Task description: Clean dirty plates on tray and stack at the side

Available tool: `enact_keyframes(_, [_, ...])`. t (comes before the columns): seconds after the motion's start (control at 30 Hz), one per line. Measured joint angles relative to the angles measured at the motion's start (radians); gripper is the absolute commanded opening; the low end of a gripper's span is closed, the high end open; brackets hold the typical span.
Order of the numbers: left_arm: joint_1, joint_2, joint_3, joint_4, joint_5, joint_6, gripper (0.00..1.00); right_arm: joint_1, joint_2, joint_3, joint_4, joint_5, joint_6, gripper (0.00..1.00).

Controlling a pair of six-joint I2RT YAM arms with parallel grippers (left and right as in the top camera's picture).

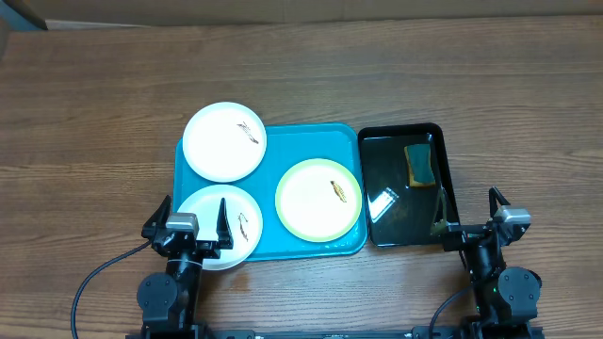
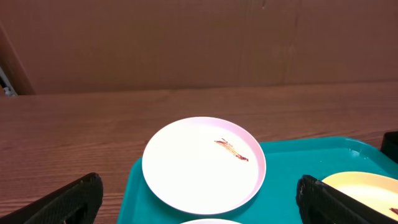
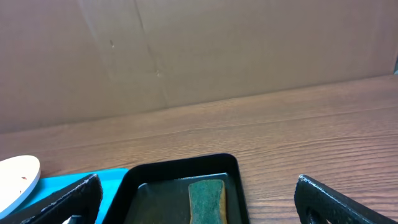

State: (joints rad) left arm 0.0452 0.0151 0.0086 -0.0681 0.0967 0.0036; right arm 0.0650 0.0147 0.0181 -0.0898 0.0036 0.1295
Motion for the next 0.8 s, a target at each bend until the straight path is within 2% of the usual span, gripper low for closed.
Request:
enact_keyframes(0.53, [0.000,0.000,0.000,-0.002,-0.025,-0.001,1.00,0.000,0.000,0.000,0.006,-0.002,0.000,1.00])
enact_keyframes(0.67, [0.000,0.000,0.000,0.008,0.021,-0.014,1.00,0.000,0.000,0.000,0.003,-0.049,0.000,1.00])
enact_keyframes(0.8, [0.000,0.000,0.029,-0.037,0.085,-0.080,0.99,0.000,0.000,0.014,-0.064,-0.109,0.000,1.00])
